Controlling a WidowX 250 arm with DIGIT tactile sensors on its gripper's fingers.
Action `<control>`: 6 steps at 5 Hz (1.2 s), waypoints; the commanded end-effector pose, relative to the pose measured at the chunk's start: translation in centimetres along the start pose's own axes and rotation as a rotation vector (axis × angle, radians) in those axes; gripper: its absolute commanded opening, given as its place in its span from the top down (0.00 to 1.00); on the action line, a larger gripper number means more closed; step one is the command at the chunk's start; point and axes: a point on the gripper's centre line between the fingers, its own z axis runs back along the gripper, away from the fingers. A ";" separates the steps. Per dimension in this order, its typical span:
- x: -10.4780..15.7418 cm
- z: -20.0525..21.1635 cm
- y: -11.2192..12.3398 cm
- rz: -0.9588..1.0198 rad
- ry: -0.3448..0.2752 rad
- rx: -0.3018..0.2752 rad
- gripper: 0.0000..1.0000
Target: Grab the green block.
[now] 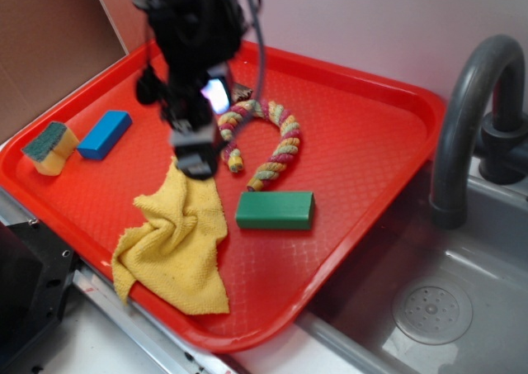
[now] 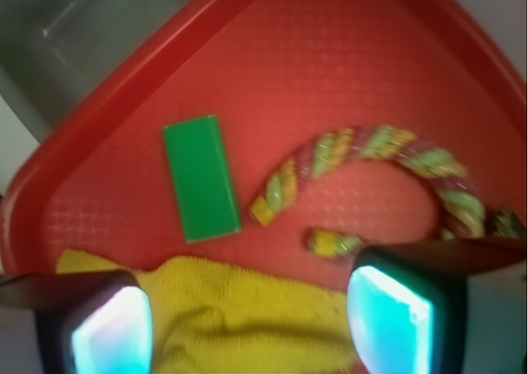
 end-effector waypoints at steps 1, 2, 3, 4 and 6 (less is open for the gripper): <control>2.7 -1.5 -1.1 -0.098 0.007 0.037 0.00; 3.1 -2.9 -1.2 -0.095 0.046 0.041 0.00; 3.4 -4.6 -1.4 -0.136 0.087 0.020 0.00; 3.7 -5.4 -1.8 -0.167 0.119 0.058 0.00; 4.1 -6.5 -1.7 -0.286 0.159 0.077 0.00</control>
